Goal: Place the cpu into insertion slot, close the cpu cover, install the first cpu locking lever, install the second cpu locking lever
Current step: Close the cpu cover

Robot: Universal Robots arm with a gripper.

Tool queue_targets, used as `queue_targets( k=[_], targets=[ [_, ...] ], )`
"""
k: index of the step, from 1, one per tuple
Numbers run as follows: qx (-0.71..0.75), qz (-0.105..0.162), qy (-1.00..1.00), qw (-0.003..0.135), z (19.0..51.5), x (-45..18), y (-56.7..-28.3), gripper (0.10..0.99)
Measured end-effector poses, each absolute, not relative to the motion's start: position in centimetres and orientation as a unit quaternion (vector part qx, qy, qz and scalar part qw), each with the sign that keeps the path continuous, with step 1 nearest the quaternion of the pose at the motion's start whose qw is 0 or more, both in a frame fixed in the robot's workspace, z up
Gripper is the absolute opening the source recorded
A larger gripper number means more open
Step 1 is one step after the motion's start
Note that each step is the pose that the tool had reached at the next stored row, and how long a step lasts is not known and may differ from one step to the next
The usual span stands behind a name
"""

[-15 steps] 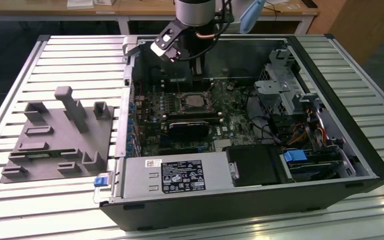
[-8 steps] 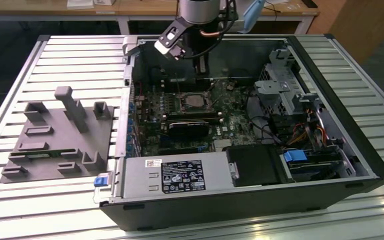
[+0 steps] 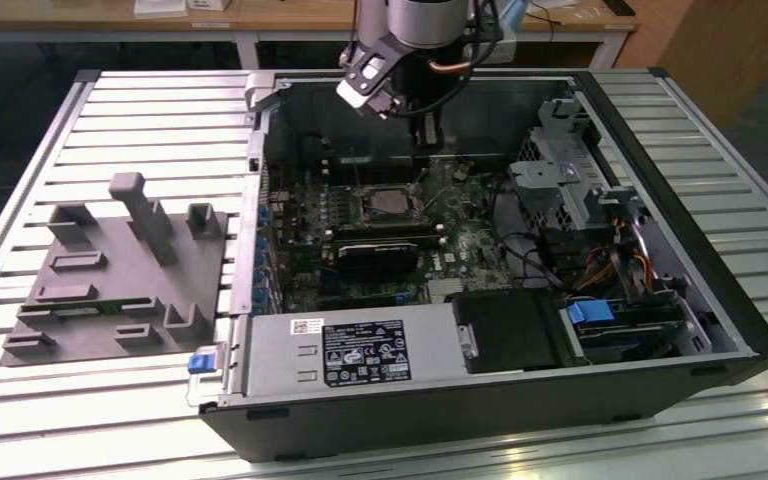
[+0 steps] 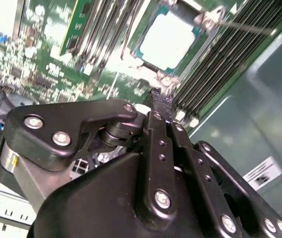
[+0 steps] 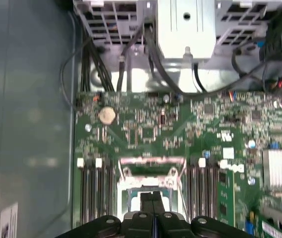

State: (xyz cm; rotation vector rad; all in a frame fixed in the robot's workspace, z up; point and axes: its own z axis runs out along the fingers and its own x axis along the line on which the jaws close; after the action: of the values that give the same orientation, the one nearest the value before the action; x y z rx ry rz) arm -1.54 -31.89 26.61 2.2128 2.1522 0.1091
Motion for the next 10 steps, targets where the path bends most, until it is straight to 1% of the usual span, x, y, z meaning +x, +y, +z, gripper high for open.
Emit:
queue_targets(
  k=[10],
  targets=[
    [0.716, 0.035, 0.697, 0.026, 26.6, 1.8, -31.9, 0.102]
  ],
)
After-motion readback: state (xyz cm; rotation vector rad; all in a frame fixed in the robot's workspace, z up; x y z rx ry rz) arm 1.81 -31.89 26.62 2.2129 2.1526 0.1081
